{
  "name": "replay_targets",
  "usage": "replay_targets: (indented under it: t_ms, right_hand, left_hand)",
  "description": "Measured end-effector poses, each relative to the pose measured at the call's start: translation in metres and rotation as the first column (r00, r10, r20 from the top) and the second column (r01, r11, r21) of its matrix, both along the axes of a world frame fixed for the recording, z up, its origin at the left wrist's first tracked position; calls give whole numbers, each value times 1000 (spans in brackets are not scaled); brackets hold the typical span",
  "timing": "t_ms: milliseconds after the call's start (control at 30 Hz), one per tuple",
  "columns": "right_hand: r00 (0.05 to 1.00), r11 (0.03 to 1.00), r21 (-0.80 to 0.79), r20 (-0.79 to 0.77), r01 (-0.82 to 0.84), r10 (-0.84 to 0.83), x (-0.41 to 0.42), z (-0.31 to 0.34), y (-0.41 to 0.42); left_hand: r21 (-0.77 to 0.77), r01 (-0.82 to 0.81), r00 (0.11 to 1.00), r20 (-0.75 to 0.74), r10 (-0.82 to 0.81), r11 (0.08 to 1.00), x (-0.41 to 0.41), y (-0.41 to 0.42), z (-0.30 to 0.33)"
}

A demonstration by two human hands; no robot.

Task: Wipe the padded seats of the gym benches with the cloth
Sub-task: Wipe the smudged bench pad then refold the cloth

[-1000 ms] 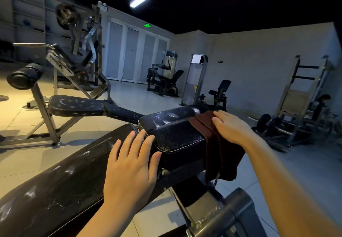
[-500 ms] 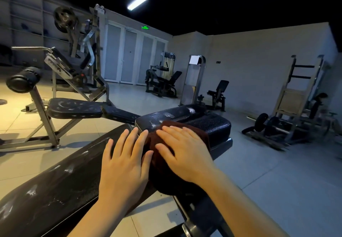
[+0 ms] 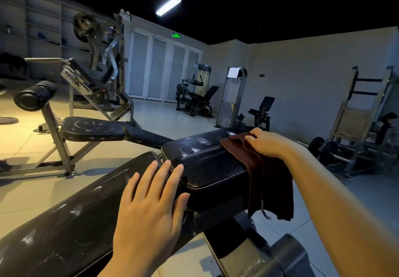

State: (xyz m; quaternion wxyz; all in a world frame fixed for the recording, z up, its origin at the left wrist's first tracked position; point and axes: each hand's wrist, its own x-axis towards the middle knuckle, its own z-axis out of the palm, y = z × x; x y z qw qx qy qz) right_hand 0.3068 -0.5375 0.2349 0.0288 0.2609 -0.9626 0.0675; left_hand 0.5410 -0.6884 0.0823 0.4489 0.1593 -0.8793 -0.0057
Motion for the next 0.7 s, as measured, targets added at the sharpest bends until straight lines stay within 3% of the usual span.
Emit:
replay_targets:
  t_ms: [233,367,600,700]
  right_hand:
    - [984,984,69,-63,-165,169,28,-10,11]
    - [931,953,59,-199,-299,304,83,-37,14]
    - [791,831,53,-277,-554,545,156,-68,-20]
    - [779,829,10,-334,-560,530,156,-77,-20]
  left_hand:
    - [-2,-25,1000,-9,25,1000,3,3,1]
    - [35,-31,1000,3,31,999,3,5,2]
    - [82,-4,999,-36,7,997,6,6,2]
    - [75,-11,1000,-27,13,997,7,5,1]
